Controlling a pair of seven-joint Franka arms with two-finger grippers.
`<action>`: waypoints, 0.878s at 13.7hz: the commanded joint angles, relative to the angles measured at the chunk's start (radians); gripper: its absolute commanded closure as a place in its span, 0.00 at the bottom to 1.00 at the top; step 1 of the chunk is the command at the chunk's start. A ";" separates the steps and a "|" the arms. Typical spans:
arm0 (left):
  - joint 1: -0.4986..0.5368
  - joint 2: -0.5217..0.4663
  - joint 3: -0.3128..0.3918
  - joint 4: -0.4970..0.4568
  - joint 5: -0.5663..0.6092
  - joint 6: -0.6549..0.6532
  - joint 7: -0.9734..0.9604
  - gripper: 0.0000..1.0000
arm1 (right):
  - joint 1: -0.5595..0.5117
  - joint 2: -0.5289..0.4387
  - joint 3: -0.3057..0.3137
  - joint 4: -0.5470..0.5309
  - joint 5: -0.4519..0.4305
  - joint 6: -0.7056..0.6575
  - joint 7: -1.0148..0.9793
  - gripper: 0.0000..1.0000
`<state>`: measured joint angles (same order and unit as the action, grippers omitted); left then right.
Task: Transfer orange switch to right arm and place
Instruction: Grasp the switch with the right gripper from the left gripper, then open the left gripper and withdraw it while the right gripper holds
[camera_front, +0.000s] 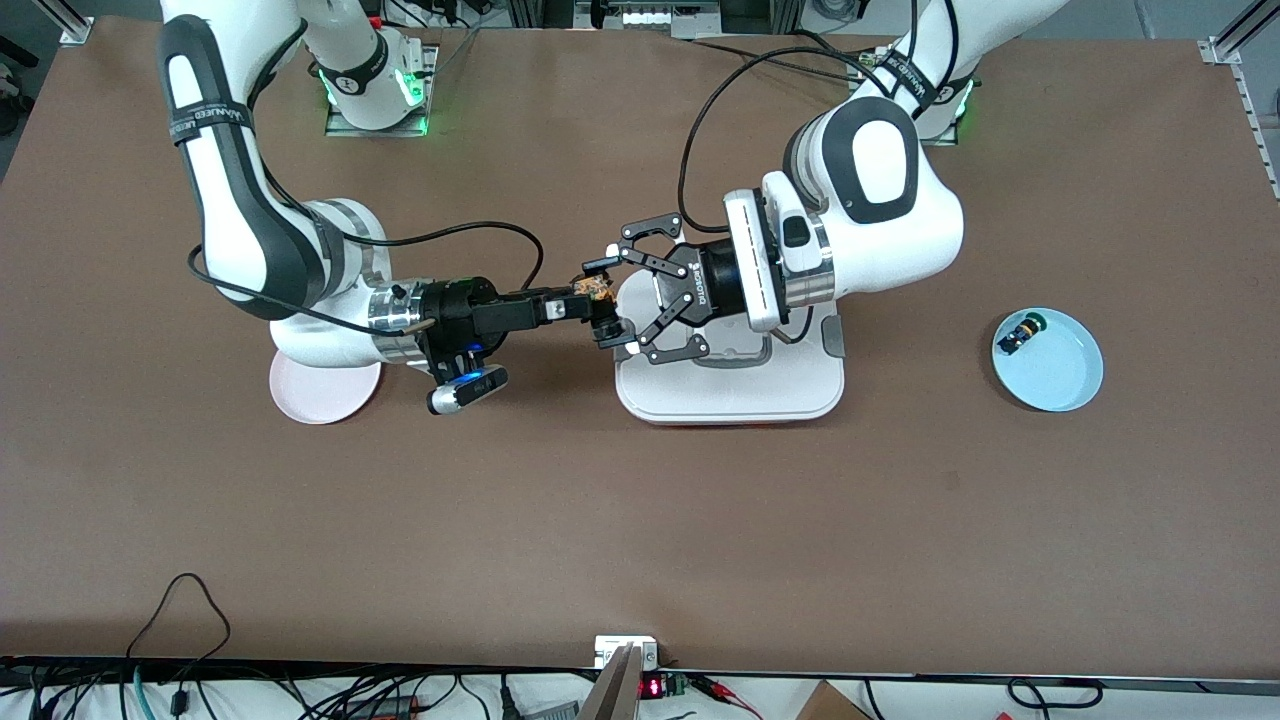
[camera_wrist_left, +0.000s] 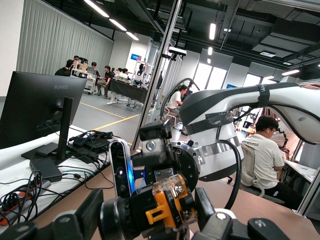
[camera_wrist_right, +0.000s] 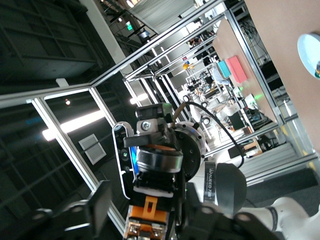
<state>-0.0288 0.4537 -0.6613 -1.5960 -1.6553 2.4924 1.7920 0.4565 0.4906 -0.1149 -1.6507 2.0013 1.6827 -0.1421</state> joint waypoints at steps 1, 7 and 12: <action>-0.011 0.013 0.000 0.028 -0.034 0.013 0.018 1.00 | 0.010 0.019 -0.006 0.025 0.020 0.000 -0.043 0.77; -0.013 0.011 -0.001 0.028 -0.035 0.013 0.017 1.00 | 0.008 0.020 -0.008 0.035 0.020 0.002 -0.054 0.85; -0.008 -0.003 -0.001 0.028 -0.061 0.013 -0.063 0.00 | 0.010 0.025 -0.009 0.035 0.020 0.002 -0.089 0.85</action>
<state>-0.0291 0.4538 -0.6605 -1.5890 -1.6714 2.4936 1.7823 0.4574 0.4943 -0.1156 -1.6451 2.0070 1.6824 -0.1801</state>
